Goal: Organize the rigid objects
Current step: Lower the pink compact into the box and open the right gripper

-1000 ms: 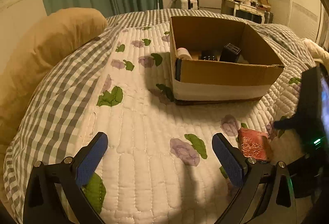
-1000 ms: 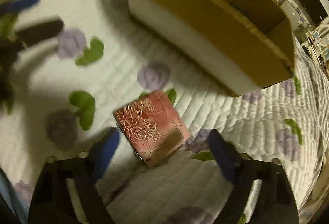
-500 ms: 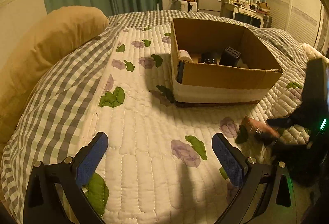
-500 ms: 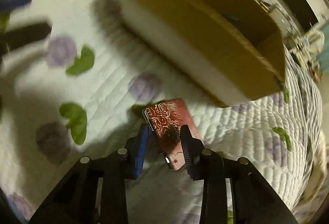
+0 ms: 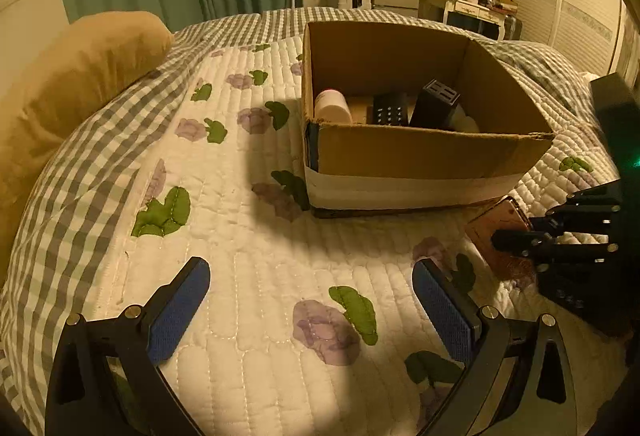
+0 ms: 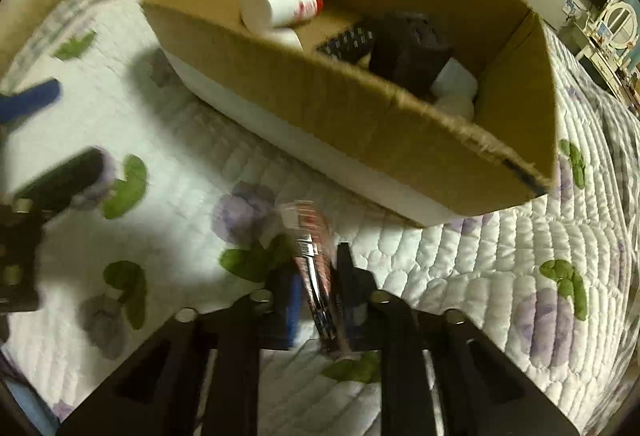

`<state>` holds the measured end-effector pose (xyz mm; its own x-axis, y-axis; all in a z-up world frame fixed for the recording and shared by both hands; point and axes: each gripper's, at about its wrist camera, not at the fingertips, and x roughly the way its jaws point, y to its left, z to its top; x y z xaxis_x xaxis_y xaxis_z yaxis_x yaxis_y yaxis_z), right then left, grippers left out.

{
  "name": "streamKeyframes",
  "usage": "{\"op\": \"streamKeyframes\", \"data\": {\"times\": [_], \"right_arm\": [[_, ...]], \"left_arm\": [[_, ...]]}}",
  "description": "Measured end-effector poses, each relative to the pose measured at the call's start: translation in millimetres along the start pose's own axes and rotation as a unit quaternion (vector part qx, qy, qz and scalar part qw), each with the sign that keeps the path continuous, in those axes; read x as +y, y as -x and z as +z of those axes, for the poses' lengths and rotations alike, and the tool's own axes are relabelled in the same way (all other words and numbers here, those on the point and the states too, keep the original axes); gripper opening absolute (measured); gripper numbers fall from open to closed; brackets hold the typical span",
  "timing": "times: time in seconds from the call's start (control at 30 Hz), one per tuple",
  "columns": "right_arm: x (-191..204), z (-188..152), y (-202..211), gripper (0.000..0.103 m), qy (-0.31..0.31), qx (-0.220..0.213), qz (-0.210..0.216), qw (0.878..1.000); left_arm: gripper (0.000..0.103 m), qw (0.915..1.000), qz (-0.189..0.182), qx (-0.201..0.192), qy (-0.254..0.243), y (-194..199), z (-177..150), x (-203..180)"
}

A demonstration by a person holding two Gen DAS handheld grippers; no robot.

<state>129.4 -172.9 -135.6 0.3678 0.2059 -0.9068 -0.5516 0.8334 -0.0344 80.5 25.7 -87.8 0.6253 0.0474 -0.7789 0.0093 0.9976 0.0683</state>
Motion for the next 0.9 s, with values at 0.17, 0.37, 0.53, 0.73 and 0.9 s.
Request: {"op": "streamKeyframes", "data": {"times": [0.17, 0.37, 0.53, 0.73, 0.9], "right_arm": [[1.0, 2.9, 55.6, 0.009, -0.019, -0.078, 0.017, 0.997], [-3.5, 36.4, 122.0, 0.009, -0.022, -0.160, 0.027, 0.986], [-6.9, 83.6, 136.2, 0.009, -0.030, -0.197, 0.014, 0.980], [-16.7, 127.9, 111.0, 0.009, -0.049, -0.199, 0.016, 0.979], [-22.6, 144.2, 81.4, 0.009, -0.051, -0.182, 0.017, 0.982]], "left_arm": [[0.103, 0.9996, -0.003, -0.027, -0.003, 20.7, 9.6, 0.0], [0.103, 0.9961, -0.001, -0.088, -0.008, 51.2, 47.3, 1.5], [0.103, 0.9918, 0.003, -0.127, -0.009, 53.7, 84.7, 4.5], [0.103, 0.9905, 0.014, -0.137, -0.008, 24.8, 120.1, 12.9], [0.103, 0.9919, 0.019, -0.125, -0.007, -2.2, 131.8, 19.6]]}}
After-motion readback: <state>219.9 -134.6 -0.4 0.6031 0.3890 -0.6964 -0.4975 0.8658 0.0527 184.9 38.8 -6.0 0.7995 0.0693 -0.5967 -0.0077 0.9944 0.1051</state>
